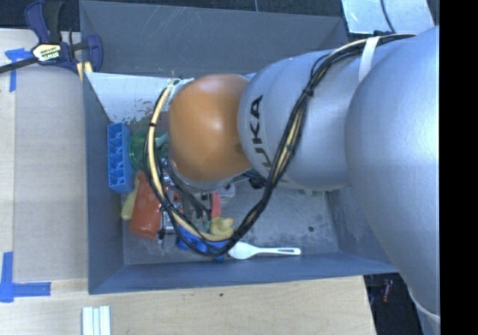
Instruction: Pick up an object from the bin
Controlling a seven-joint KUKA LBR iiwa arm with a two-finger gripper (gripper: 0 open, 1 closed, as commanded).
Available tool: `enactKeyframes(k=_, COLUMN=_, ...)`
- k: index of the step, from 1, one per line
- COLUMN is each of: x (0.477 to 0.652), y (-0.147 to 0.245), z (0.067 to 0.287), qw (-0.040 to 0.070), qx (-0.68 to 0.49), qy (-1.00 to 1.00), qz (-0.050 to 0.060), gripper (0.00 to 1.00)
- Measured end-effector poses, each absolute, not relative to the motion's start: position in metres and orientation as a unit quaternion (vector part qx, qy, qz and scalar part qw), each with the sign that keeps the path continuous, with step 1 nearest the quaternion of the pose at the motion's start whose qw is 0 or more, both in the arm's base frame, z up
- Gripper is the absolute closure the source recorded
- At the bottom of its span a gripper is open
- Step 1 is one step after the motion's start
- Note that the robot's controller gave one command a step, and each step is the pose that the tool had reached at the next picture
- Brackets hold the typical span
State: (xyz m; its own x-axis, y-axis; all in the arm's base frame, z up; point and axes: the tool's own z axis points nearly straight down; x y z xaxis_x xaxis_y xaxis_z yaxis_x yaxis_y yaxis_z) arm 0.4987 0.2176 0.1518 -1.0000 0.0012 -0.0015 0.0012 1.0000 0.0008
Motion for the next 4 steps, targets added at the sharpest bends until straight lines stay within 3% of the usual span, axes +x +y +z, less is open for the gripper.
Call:
enactKeyframes(k=1, x=0.496, y=0.137, z=0.075, qw=0.002, qx=0.07, qy=0.998, qz=0.001, gripper=0.0)
enactKeyframes(k=2, x=0.499, y=0.111, z=0.053, qw=0.005, qx=0.064, qy=0.998, qz=0.005, gripper=0.0)
enactKeyframes(k=3, x=0.499, y=0.123, z=0.064, qw=0.006, qx=0.073, qy=0.997, qz=0.003, gripper=0.0)
enactKeyframes(k=4, x=0.483, y=0.133, z=0.071, qw=0.005, qx=0.069, qy=0.998, qz=0.004, gripper=0.0)
